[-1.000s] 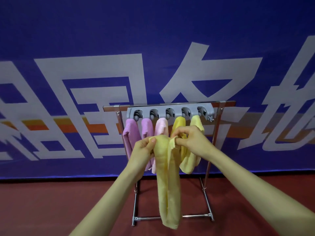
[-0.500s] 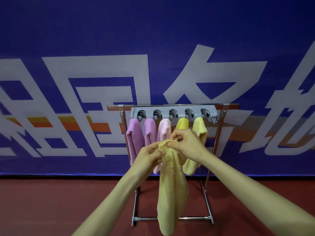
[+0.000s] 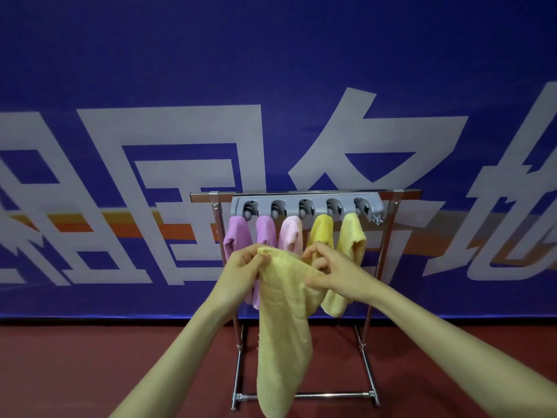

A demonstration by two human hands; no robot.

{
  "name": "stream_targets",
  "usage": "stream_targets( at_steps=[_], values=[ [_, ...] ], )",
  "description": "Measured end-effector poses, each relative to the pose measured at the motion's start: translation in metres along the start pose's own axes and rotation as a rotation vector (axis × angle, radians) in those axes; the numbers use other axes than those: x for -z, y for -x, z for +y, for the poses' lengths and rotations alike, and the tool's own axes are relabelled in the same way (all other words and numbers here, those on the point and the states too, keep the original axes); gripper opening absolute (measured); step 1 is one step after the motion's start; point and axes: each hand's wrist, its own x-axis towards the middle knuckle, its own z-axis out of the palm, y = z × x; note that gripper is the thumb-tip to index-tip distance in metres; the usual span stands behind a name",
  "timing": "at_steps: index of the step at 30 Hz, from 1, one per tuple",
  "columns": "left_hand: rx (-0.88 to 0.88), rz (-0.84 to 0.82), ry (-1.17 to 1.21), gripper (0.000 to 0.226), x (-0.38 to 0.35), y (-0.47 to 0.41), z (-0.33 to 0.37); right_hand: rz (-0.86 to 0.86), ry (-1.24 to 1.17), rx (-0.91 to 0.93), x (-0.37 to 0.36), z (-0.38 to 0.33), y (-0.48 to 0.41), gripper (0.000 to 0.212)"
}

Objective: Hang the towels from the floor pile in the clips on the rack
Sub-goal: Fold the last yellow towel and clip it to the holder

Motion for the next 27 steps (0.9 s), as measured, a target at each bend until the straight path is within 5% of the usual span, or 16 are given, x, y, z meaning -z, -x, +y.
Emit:
stream_targets(
  at_steps=[4,9,17,22,27],
  values=[
    [-0.038,-0.019,-0.084,0.027,0.012,-0.007,-0.001,-0.029,0.134,-0.070,0.005,0.008,0.003,0.047],
    [-0.158,-0.080,-0.327,0.025,0.017,-0.009,0.005,0.239,0.196,-0.014,0.006,0.014,0.000,0.007],
    [-0.228,-0.032,-0.417,0.040,0.014,-0.007,0.002,0.495,0.270,0.060,0.005,0.016,-0.002,0.004],
    [-0.207,0.003,-0.411,0.033,0.015,-0.008,0.000,0.484,0.330,0.078,0.009,0.012,-0.003,0.004],
    [-0.204,0.038,-0.439,0.029,0.020,-0.013,-0.002,0.343,0.045,0.015,0.021,0.008,-0.004,0.011]
  ],
)
